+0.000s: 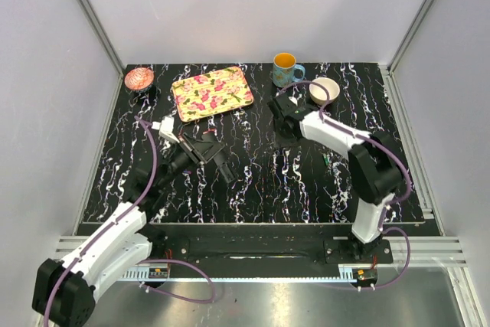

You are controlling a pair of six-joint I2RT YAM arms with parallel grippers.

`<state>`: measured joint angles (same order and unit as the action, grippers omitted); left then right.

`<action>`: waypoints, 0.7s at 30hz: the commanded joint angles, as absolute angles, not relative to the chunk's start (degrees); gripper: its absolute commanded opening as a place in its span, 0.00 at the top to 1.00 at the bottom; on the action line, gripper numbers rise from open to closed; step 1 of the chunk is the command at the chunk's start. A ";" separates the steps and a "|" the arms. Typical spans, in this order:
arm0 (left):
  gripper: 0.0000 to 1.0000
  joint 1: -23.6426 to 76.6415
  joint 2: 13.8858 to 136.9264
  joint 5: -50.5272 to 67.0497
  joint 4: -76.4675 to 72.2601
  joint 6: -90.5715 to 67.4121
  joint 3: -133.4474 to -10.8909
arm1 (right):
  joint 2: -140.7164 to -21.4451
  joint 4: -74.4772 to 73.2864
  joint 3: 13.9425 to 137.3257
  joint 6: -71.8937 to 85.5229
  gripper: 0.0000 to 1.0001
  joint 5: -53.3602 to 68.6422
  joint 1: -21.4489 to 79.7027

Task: Load the batteries into the remote control
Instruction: Place the battery cover at the center of the board.

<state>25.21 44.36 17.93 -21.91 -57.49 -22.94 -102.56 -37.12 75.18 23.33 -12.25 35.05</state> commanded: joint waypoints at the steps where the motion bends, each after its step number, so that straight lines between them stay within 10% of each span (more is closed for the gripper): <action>1: 1.00 25.05 38.42 19.86 -22.24 -58.62 -20.40 | -110.28 -34.19 83.31 23.64 1.00 -10.47 28.93; 21: 1.00 25.05 33.66 21.62 -18.72 -56.87 -20.30 | -125.42 -41.66 97.47 17.84 0.93 -9.58 25.84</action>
